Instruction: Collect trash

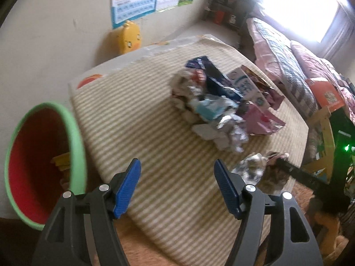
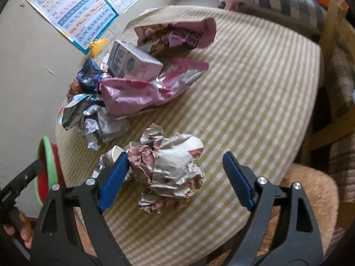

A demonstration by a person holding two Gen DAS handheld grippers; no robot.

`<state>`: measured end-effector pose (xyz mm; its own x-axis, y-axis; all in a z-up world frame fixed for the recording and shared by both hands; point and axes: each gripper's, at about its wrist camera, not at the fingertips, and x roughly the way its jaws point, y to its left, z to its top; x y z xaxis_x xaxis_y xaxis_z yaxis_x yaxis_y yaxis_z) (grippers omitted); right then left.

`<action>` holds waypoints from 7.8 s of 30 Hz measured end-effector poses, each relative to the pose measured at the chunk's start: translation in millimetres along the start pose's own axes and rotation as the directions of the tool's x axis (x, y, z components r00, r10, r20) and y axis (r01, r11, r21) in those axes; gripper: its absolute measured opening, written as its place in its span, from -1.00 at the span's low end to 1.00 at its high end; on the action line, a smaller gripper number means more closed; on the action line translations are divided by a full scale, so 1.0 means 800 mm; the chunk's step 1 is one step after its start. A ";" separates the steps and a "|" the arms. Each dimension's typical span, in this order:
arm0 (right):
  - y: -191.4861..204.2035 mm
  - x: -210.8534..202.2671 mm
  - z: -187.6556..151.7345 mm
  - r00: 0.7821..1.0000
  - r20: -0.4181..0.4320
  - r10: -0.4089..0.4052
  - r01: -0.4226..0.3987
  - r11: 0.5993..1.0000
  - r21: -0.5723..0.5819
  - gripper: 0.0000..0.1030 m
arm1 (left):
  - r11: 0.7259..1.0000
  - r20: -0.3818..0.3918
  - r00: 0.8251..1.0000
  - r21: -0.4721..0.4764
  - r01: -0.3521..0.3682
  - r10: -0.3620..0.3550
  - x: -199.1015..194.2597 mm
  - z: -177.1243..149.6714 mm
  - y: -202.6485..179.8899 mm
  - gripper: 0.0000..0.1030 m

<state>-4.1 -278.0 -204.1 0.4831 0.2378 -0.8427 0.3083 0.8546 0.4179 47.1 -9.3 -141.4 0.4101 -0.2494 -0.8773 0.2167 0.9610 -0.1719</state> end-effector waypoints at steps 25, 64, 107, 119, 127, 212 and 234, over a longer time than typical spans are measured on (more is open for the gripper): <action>-0.006 -0.003 -0.011 0.999 0.004 0.053 -0.053 0.998 -0.020 -0.02 | 0.985 -0.072 0.995 -0.162 0.054 -0.066 0.096 0.084 -0.041 -0.16; 0.013 -0.006 -0.011 0.997 0.015 -0.078 0.079 0.994 -0.082 0.10 | 0.994 -0.078 0.997 -0.108 -0.018 0.009 0.058 -0.011 0.038 -0.50; 0.037 -0.080 0.004 0.991 0.137 -0.012 0.022 0.997 -0.073 -0.14 | 0.999 0.121 0.992 -0.038 -0.038 0.043 -0.007 0.014 0.028 -0.50; 0.124 -0.099 0.013 0.983 0.165 0.076 -0.035 0.971 -0.235 -0.14 | 0.997 0.207 0.978 -0.074 -0.019 0.034 -0.051 0.018 0.044 -0.50; 0.174 -0.102 0.015 0.979 0.161 0.124 -0.070 0.949 -0.309 -0.14 | 0.991 0.231 0.971 -0.128 -0.026 0.055 -0.065 0.013 0.075 -0.50; 0.113 0.024 0.006 0.997 -0.077 0.001 -0.012 0.989 -0.145 0.45 | 0.948 0.105 0.966 -0.245 -0.205 0.237 -0.059 -0.019 0.163 0.25; 0.102 0.044 -0.007 0.988 -0.152 0.025 -0.031 0.999 -0.036 0.52 | 0.993 0.064 0.992 -0.046 -0.105 0.108 -0.031 -0.007 0.047 0.26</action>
<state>33.5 -197.5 -201.4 0.3608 0.3264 -0.8737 0.2633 0.8630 0.4311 40.1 33.8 -128.4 0.4873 -0.1514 -0.8600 0.1314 0.9864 -0.0991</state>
